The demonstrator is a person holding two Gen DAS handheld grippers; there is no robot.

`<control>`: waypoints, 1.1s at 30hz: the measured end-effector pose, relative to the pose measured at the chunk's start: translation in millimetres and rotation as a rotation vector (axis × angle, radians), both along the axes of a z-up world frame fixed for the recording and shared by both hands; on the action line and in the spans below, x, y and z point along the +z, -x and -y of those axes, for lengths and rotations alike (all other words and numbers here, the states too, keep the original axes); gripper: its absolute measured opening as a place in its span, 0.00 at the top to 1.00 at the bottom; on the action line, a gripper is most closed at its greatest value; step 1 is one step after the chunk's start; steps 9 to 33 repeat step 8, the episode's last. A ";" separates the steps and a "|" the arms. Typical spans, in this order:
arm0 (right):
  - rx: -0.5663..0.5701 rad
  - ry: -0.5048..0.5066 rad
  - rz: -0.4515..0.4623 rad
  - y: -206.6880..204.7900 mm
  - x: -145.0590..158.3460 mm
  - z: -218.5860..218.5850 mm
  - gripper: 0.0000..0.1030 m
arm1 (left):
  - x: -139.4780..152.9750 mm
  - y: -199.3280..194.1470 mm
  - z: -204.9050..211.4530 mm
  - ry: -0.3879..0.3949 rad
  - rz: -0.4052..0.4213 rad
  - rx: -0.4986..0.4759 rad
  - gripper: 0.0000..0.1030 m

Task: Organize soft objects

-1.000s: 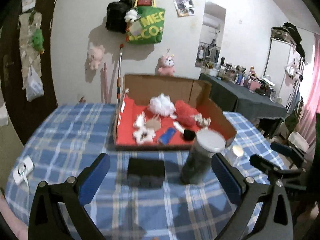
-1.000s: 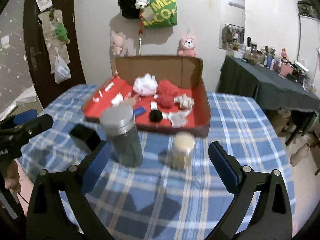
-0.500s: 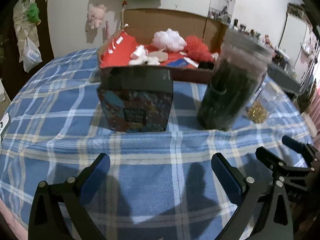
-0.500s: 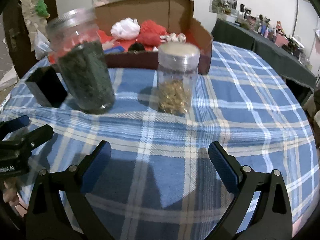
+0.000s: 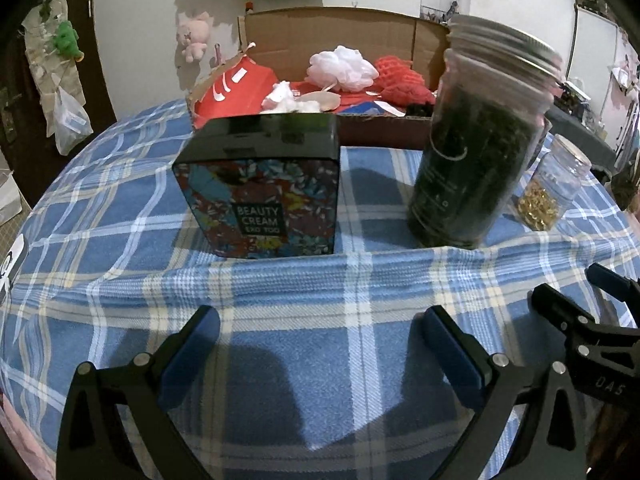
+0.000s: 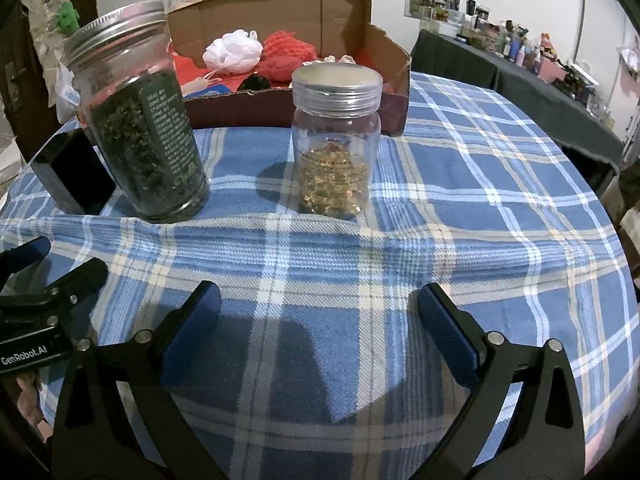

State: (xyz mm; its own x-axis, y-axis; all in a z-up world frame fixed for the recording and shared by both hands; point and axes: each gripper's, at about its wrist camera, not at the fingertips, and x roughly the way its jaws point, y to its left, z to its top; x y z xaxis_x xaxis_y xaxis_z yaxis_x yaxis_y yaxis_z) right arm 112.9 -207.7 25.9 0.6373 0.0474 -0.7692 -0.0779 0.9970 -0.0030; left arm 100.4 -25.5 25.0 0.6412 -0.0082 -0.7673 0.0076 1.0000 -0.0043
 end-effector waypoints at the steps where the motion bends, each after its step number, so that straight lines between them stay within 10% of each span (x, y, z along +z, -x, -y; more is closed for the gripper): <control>1: 0.000 0.000 0.000 0.6 -0.1 -0.4 0.02 | 0.1 0.0 -0.2 0.001 0.000 0.000 0.00; 33: 0.000 -0.001 0.000 0.6 -0.4 -0.6 0.02 | 0.7 1.7 -0.3 0.002 0.000 0.000 0.00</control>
